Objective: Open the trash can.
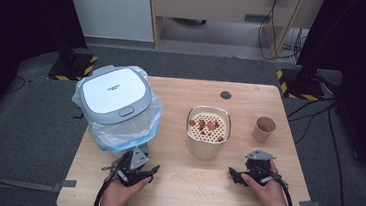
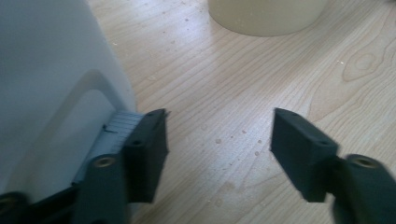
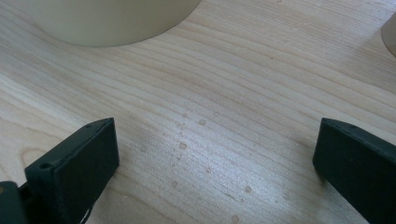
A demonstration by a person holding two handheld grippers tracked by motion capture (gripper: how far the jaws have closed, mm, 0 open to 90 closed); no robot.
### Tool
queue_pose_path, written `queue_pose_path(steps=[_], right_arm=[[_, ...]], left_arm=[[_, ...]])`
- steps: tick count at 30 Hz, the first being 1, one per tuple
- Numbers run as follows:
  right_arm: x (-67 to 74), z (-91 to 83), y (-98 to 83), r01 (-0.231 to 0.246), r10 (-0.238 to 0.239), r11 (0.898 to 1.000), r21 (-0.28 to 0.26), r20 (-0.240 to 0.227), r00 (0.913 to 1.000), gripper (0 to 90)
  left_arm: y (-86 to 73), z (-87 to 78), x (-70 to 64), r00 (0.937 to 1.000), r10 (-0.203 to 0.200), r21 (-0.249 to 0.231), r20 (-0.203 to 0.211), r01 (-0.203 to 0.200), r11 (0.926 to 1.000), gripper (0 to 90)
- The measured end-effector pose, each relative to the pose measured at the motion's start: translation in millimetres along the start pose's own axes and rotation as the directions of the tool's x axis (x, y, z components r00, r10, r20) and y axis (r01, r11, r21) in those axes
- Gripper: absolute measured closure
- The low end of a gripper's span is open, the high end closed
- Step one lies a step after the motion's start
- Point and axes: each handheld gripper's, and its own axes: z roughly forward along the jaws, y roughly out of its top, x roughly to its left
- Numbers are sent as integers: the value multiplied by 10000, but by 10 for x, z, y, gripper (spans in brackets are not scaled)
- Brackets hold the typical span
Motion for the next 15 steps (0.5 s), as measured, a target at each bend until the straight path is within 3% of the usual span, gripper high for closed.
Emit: queue_pose_path(steps=[8,13,14,15], right_arm=[[-30,-27,-25,191,-191,9998,8,-174,9997,8],[-28,-41,-39,138,-138,9999,4,-184,9997,8],[-33,-45,-43,209,-209,9998,1,-196,9996,8],[-33,-45,-43,209,-209,9998,1,-196,9996,8]], left_arm=[[6,-50,1,9995,112,113,-300,-109,9999,664],[-14,-45,50,9961,-332,0,-813,333,9994,774],[-13,-52,137,9944,190,73,-1042,-184,9998,791],[-13,-52,137,9944,190,73,-1042,-184,9998,810]])
